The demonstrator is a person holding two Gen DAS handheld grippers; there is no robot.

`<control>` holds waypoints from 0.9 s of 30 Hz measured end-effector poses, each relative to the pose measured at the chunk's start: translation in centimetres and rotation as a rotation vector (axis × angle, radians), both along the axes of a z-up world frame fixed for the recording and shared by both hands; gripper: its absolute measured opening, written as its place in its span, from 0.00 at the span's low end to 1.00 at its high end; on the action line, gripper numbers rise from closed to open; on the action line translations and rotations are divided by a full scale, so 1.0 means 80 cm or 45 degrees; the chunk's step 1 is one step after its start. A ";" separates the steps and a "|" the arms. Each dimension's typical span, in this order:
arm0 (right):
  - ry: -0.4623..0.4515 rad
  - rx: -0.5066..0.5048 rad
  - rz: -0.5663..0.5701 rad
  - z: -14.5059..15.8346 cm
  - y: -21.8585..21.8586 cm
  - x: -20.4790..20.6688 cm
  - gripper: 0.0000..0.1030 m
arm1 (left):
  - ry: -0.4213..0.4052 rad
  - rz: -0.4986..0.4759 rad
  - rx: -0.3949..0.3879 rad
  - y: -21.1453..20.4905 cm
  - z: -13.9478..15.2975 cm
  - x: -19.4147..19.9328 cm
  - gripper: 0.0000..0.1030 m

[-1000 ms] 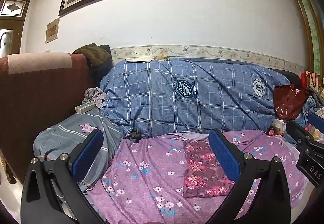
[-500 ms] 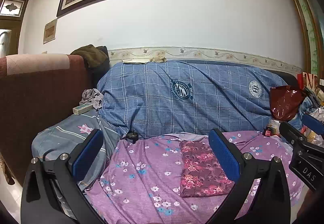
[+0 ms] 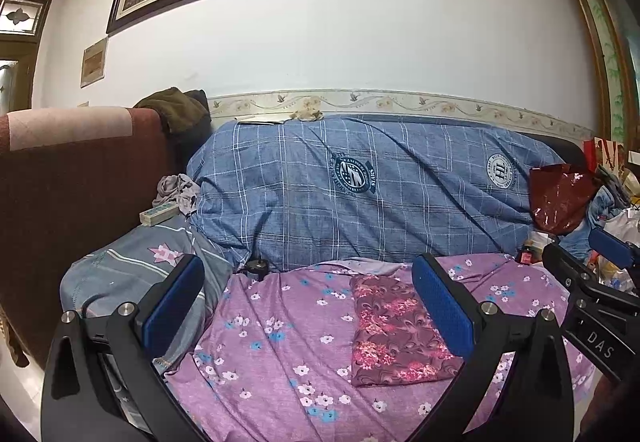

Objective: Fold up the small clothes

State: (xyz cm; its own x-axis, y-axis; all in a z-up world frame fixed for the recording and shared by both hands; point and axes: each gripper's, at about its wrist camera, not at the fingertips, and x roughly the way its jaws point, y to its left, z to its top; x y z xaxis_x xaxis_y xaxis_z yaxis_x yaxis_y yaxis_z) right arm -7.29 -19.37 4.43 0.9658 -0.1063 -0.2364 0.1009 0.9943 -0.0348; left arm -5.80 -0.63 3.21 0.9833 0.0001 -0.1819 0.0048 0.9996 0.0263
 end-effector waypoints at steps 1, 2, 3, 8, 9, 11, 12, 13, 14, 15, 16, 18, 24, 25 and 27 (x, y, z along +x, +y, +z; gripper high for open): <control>0.002 0.001 -0.001 0.000 0.000 0.001 0.73 | 0.003 -0.003 -0.001 -0.001 -0.001 0.000 1.00; 0.004 0.003 -0.003 -0.001 -0.001 0.002 0.73 | 0.008 -0.008 -0.003 -0.001 -0.001 0.001 1.00; 0.005 0.006 -0.004 -0.002 -0.002 0.002 0.73 | 0.012 -0.010 -0.004 -0.001 -0.002 0.001 1.00; 0.015 0.006 -0.012 -0.007 -0.004 0.006 0.73 | 0.023 -0.027 -0.008 -0.005 -0.004 0.003 1.00; 0.017 0.005 -0.013 -0.008 -0.004 0.008 0.73 | 0.026 -0.030 -0.007 -0.005 -0.004 0.004 1.00; 0.025 0.007 -0.017 -0.011 -0.005 0.011 0.73 | 0.033 -0.037 -0.006 -0.007 -0.005 0.005 1.00; 0.029 0.009 -0.017 -0.013 -0.006 0.013 0.73 | 0.038 -0.043 -0.005 -0.008 -0.006 0.006 1.00; 0.035 0.012 -0.018 -0.015 -0.007 0.015 0.73 | 0.042 -0.046 -0.005 -0.008 -0.006 0.007 1.00; 0.038 0.014 -0.019 -0.016 -0.007 0.016 0.73 | 0.047 -0.049 -0.004 -0.009 -0.007 0.008 1.00; 0.042 0.016 -0.021 -0.018 -0.008 0.018 0.73 | 0.050 -0.051 -0.004 -0.010 -0.007 0.009 1.00; 0.045 0.017 -0.023 -0.020 -0.010 0.019 0.73 | 0.054 -0.054 -0.004 -0.011 -0.008 0.009 1.00; 0.053 0.023 -0.024 -0.023 -0.012 0.022 0.73 | 0.061 -0.058 -0.006 -0.011 -0.009 0.011 1.00; 0.063 0.033 -0.035 -0.028 -0.016 0.028 0.73 | 0.076 -0.066 -0.012 -0.012 -0.012 0.016 1.00; 0.063 0.033 -0.037 -0.028 -0.016 0.028 0.73 | 0.077 -0.068 -0.013 -0.012 -0.012 0.017 1.00; 0.064 0.034 -0.041 -0.028 -0.015 0.029 0.73 | 0.078 -0.067 -0.012 -0.013 -0.012 0.017 1.00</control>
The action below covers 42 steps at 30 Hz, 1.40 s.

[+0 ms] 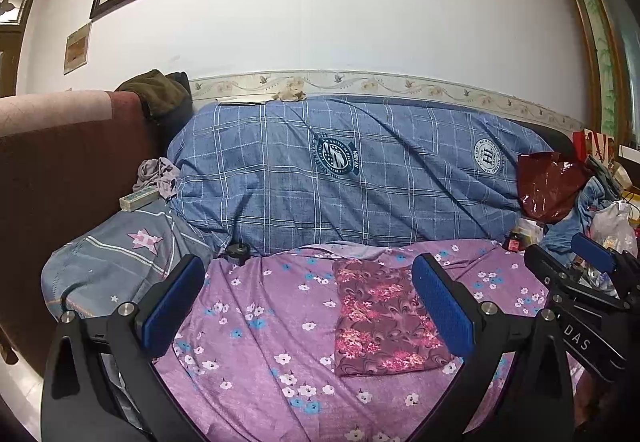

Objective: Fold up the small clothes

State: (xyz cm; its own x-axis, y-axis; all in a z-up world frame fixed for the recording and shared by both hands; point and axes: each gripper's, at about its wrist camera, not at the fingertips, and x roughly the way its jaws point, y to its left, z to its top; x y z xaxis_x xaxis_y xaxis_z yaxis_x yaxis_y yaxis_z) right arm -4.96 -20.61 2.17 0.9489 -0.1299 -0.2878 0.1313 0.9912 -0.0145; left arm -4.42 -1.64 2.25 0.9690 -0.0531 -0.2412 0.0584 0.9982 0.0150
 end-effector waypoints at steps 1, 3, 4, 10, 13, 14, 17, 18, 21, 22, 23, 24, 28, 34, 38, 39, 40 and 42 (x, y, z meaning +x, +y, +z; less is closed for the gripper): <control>0.001 0.000 0.000 0.000 0.000 0.001 0.73 | 0.000 -0.003 -0.001 0.000 0.000 0.000 1.00; 0.003 -0.002 0.002 0.000 0.001 0.003 0.73 | 0.004 -0.001 -0.003 0.001 -0.001 0.001 1.00; 0.003 -0.005 0.002 0.000 0.002 0.004 0.73 | 0.006 -0.002 -0.006 0.001 -0.001 0.003 1.00; 0.004 -0.009 0.006 -0.001 0.007 0.007 0.73 | 0.012 0.000 -0.016 0.005 -0.004 0.008 1.00; 0.008 -0.019 0.013 -0.002 0.011 0.009 0.73 | 0.020 0.001 -0.031 0.009 -0.005 0.012 1.00; 0.011 -0.023 0.016 -0.003 0.012 0.010 0.73 | 0.023 0.000 -0.036 0.011 -0.005 0.013 1.00; 0.018 -0.029 0.023 -0.007 0.015 0.012 0.73 | 0.023 -0.003 -0.042 0.015 -0.007 0.015 1.00; 0.021 -0.029 0.024 -0.008 0.016 0.013 0.73 | 0.028 -0.005 -0.040 0.015 -0.009 0.017 1.00; 0.034 -0.032 0.025 -0.011 0.017 0.018 0.73 | 0.039 -0.020 -0.038 0.014 -0.012 0.020 1.00; 0.035 -0.032 0.026 -0.012 0.017 0.019 0.73 | 0.041 -0.021 -0.036 0.014 -0.013 0.020 1.00; 0.036 -0.030 0.026 -0.013 0.017 0.020 0.73 | 0.041 -0.023 -0.034 0.013 -0.014 0.021 1.00; 0.036 -0.029 0.029 -0.014 0.018 0.021 0.73 | 0.042 -0.026 -0.033 0.012 -0.014 0.022 1.00; 0.046 -0.035 0.033 -0.018 0.019 0.026 0.73 | 0.044 -0.034 -0.037 0.010 -0.015 0.025 1.00; 0.074 -0.040 0.046 -0.027 0.018 0.037 0.73 | 0.056 -0.031 -0.039 0.009 -0.018 0.033 1.00; 0.088 -0.032 0.049 -0.034 0.017 0.045 0.73 | 0.070 -0.024 -0.043 0.008 -0.020 0.042 1.00; 0.092 -0.030 0.049 -0.035 0.016 0.046 0.73 | 0.076 -0.027 -0.044 0.007 -0.021 0.045 1.00; 0.098 -0.027 0.051 -0.038 0.015 0.049 0.73 | 0.080 -0.028 -0.043 0.006 -0.022 0.047 1.00; 0.111 -0.022 0.055 -0.041 0.013 0.055 0.73 | 0.089 -0.026 -0.042 0.004 -0.023 0.054 1.00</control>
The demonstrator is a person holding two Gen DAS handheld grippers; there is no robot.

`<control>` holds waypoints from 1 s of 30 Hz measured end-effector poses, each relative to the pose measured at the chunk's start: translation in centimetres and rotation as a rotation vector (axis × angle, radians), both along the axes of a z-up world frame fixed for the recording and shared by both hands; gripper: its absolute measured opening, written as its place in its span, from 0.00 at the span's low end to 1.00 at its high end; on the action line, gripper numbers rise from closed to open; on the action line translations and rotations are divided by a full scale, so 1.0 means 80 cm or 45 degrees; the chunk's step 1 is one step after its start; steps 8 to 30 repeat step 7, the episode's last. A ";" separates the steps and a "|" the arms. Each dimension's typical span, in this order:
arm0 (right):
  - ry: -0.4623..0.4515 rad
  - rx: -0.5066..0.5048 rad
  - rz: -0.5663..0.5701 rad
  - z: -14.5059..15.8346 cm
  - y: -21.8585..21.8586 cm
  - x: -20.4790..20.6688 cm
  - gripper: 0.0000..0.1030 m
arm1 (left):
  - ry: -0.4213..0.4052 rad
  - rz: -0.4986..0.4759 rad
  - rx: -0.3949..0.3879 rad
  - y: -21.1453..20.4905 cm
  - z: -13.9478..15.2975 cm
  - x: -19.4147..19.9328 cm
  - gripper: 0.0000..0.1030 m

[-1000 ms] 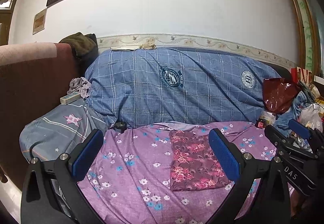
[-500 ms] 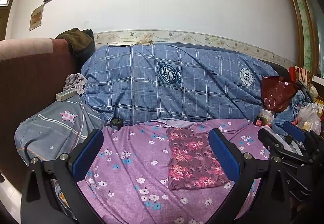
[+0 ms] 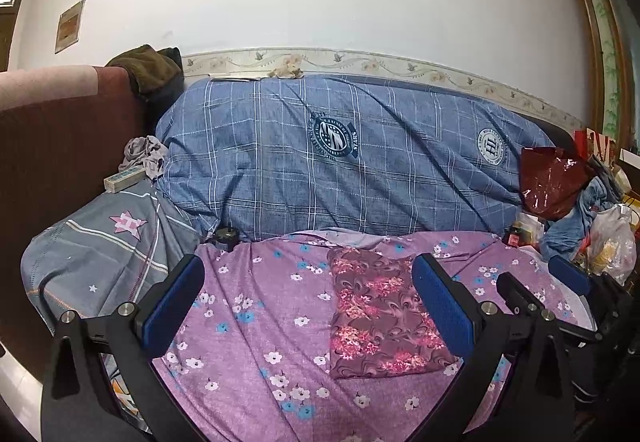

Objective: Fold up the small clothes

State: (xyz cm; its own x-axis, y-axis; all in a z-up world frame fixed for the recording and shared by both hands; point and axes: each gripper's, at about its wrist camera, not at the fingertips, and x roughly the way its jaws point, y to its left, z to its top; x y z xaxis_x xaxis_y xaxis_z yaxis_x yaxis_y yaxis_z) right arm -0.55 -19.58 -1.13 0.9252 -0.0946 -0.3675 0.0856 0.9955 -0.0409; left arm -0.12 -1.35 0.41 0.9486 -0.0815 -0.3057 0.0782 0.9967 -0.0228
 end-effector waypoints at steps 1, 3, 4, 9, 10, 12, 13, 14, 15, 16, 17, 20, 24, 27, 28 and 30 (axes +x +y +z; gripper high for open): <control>0.006 0.002 0.002 -0.002 -0.001 0.004 0.73 | 0.001 -0.001 0.001 -0.002 0.000 0.003 1.00; 0.012 0.006 0.006 -0.004 -0.002 0.010 0.73 | -0.002 0.003 -0.004 -0.003 -0.001 0.006 1.00; 0.016 0.005 0.009 -0.006 -0.003 0.013 0.73 | -0.006 0.003 -0.011 -0.004 -0.001 0.009 1.00; 0.027 -0.004 0.004 -0.010 -0.006 0.027 0.73 | -0.020 0.006 -0.023 -0.008 -0.002 0.026 1.00; 0.027 -0.004 0.004 -0.010 -0.006 0.027 0.73 | -0.020 0.006 -0.023 -0.008 -0.002 0.026 1.00; 0.027 -0.004 0.004 -0.010 -0.006 0.027 0.73 | -0.020 0.006 -0.023 -0.008 -0.002 0.026 1.00; 0.027 -0.004 0.004 -0.010 -0.006 0.027 0.73 | -0.020 0.006 -0.023 -0.008 -0.002 0.026 1.00; 0.027 -0.004 0.004 -0.010 -0.006 0.027 0.73 | -0.020 0.006 -0.023 -0.008 -0.002 0.026 1.00; 0.027 -0.004 0.004 -0.010 -0.006 0.027 0.73 | -0.020 0.006 -0.023 -0.008 -0.002 0.026 1.00; 0.027 -0.004 0.004 -0.010 -0.006 0.027 0.73 | -0.020 0.006 -0.023 -0.008 -0.002 0.026 1.00; 0.027 -0.004 0.004 -0.010 -0.006 0.027 0.73 | -0.020 0.006 -0.023 -0.008 -0.002 0.026 1.00; 0.027 -0.004 0.004 -0.010 -0.006 0.027 0.73 | -0.020 0.006 -0.023 -0.008 -0.002 0.026 1.00; 0.027 -0.004 0.004 -0.010 -0.006 0.027 0.73 | -0.020 0.006 -0.023 -0.008 -0.002 0.026 1.00; 0.027 -0.004 0.004 -0.010 -0.006 0.027 0.73 | -0.020 0.006 -0.023 -0.008 -0.002 0.026 1.00; 0.027 -0.004 0.004 -0.010 -0.006 0.027 0.73 | -0.020 0.006 -0.023 -0.008 -0.002 0.026 1.00; 0.027 -0.004 0.004 -0.010 -0.006 0.027 0.73 | -0.020 0.006 -0.023 -0.008 -0.002 0.026 1.00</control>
